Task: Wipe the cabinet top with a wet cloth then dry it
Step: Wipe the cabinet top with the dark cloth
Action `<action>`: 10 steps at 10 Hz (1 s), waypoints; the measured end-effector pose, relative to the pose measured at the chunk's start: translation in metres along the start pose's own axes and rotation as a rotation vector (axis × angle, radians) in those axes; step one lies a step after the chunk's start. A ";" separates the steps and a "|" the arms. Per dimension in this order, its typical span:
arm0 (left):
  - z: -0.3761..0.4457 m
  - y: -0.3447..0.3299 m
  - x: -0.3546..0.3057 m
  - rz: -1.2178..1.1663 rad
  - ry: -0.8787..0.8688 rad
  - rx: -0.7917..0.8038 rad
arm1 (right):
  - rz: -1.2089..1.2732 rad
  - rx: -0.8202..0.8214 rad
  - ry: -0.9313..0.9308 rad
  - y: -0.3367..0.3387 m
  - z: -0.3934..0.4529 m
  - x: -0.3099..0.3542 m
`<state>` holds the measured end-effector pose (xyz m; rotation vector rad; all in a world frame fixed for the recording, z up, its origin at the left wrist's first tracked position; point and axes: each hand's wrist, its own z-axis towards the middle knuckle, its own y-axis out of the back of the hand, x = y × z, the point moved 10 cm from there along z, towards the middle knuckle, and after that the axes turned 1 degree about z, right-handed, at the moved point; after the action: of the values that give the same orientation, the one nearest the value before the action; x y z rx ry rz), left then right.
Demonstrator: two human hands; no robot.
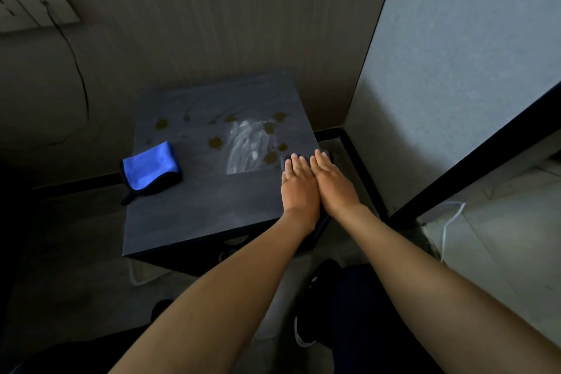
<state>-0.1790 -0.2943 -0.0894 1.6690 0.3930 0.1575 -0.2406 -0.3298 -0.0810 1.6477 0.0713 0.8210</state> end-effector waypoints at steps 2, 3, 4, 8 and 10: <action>0.030 0.005 0.011 0.026 0.027 0.003 | -0.041 0.094 -0.058 -0.008 0.038 -0.002; 0.049 0.008 0.017 0.041 0.043 -0.003 | -0.119 0.109 -0.029 -0.010 0.059 0.001; 0.068 0.012 0.023 0.045 0.052 -0.010 | -0.159 0.122 -0.007 -0.018 0.082 -0.001; 0.153 0.025 0.054 0.073 0.066 -0.027 | -0.188 0.129 0.016 -0.024 0.175 0.013; 0.190 0.034 0.068 0.075 0.084 -0.038 | -0.185 0.138 0.018 -0.032 0.221 0.012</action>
<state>-0.0476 -0.4516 -0.0916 1.6445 0.3883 0.2892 -0.0991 -0.5012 -0.1069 1.7333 0.2945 0.7021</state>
